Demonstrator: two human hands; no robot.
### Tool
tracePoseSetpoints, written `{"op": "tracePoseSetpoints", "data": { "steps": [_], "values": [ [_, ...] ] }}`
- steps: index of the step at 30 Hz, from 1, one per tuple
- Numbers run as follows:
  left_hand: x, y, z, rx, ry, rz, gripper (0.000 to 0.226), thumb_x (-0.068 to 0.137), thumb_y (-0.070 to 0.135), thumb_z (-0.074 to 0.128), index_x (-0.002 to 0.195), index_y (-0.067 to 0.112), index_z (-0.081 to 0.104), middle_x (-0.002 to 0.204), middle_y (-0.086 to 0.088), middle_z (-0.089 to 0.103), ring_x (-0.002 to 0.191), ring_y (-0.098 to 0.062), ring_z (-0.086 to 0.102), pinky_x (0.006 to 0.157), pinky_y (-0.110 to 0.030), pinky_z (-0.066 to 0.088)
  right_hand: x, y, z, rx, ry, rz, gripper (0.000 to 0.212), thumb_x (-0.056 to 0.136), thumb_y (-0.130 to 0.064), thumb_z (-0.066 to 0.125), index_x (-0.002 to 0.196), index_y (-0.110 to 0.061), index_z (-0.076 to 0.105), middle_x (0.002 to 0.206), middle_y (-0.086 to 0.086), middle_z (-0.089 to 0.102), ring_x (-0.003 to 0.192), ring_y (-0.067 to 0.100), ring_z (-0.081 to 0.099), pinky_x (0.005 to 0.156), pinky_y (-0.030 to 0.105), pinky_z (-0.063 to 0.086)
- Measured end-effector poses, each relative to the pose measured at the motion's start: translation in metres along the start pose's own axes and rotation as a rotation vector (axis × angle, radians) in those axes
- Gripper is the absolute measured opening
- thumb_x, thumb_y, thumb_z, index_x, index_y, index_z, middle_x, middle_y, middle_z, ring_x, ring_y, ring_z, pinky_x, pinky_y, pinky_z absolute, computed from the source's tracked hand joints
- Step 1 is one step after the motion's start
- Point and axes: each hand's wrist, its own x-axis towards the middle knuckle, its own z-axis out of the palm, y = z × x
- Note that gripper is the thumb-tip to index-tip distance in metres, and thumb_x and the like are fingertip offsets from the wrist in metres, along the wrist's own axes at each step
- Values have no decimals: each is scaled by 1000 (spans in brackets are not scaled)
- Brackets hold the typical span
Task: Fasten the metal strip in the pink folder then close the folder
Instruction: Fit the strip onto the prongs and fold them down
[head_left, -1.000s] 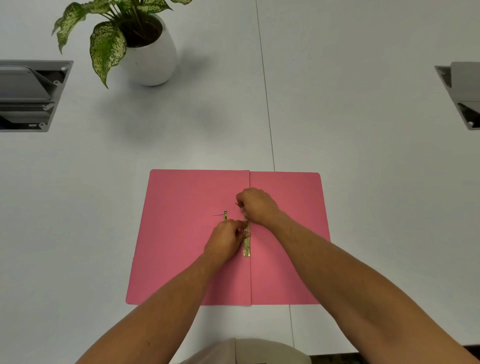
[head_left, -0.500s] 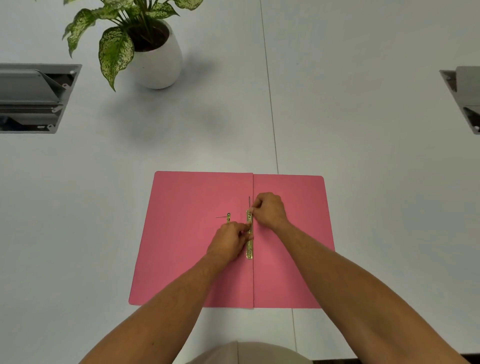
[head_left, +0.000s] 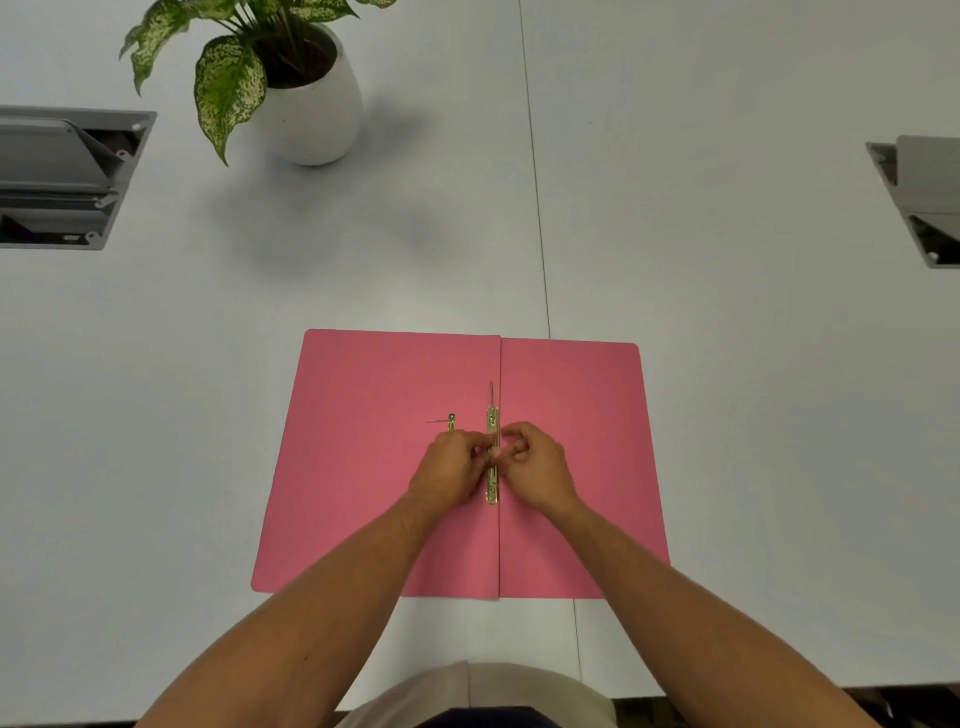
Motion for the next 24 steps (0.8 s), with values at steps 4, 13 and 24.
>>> {"op": "tracePoseSetpoints", "data": {
  "steps": [4, 13, 24],
  "values": [
    [-3, 3, -1, -4, 13, -24, 27, 90, 16, 60, 114, 16, 70, 75, -3, 70, 60, -16, 65, 68, -30, 56, -20, 6, 4, -4, -54, 16, 25, 78, -17, 71, 101, -19, 62, 62, -4, 64, 61, 10, 62, 66, 32, 56],
    [-7, 15, -6, 59, -77, -91, 25, 89, 17, 62, 113, 16, 69, 87, -18, 74, 73, -36, 71, 71, -44, 61, -33, 10, 0, -141, -94, -15, 14, 73, -6, 71, 83, -14, 66, 69, 11, 74, 62, 19, 68, 64, 24, 52],
    [-11, 21, -8, -73, -179, -226, 59, 78, -9, 66, 131, 12, 55, 76, -8, 63, 67, -22, 63, 75, -42, 61, -47, 22, 4, -107, -112, -101, 18, 80, 0, 69, 97, -2, 73, 88, 12, 75, 71, 12, 64, 75, 21, 52]
  ]
}}
